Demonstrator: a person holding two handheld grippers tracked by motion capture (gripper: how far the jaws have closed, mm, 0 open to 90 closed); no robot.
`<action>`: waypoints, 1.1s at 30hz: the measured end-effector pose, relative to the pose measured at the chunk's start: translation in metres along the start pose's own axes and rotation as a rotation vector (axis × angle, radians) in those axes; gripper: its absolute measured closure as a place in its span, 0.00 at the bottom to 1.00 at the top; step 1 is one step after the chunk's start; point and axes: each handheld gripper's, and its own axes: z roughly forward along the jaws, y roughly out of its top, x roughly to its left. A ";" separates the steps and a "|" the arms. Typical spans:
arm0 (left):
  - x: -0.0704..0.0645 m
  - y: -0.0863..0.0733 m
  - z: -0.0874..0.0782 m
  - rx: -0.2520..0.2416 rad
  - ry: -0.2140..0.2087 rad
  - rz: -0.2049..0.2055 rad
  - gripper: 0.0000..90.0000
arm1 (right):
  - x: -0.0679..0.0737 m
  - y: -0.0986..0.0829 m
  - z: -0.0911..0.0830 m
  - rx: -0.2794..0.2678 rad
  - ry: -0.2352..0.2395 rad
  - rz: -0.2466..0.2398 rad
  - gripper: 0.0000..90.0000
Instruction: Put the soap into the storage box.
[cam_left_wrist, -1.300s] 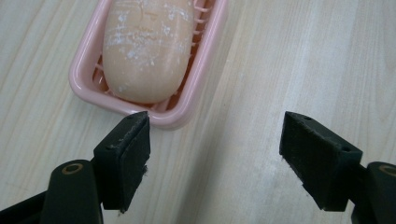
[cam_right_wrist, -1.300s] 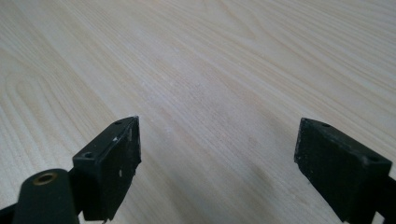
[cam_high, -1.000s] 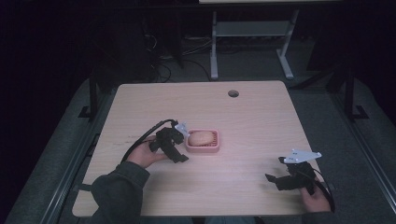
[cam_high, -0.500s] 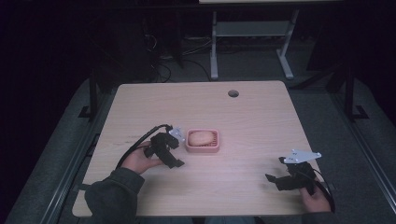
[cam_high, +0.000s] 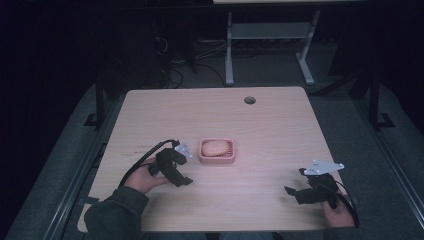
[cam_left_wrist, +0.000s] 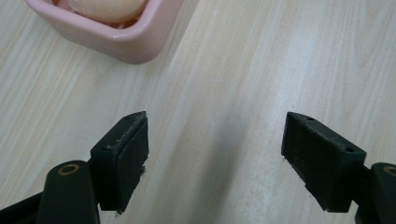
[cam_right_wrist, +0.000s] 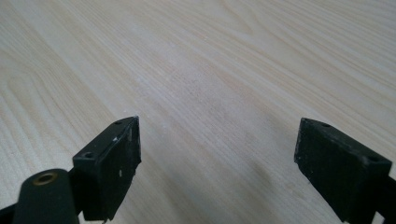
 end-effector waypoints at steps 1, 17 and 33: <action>0.000 0.000 0.000 0.000 0.000 0.000 0.26 | 0.000 0.000 0.000 -0.001 0.000 0.000 0.16; -0.007 -0.031 -0.010 -0.024 0.005 -0.025 0.26 | 0.000 0.000 0.001 0.009 -0.004 0.005 0.16; -0.021 -0.070 -0.014 -0.043 0.020 -0.076 0.25 | 0.000 0.000 0.002 0.009 -0.007 0.003 0.16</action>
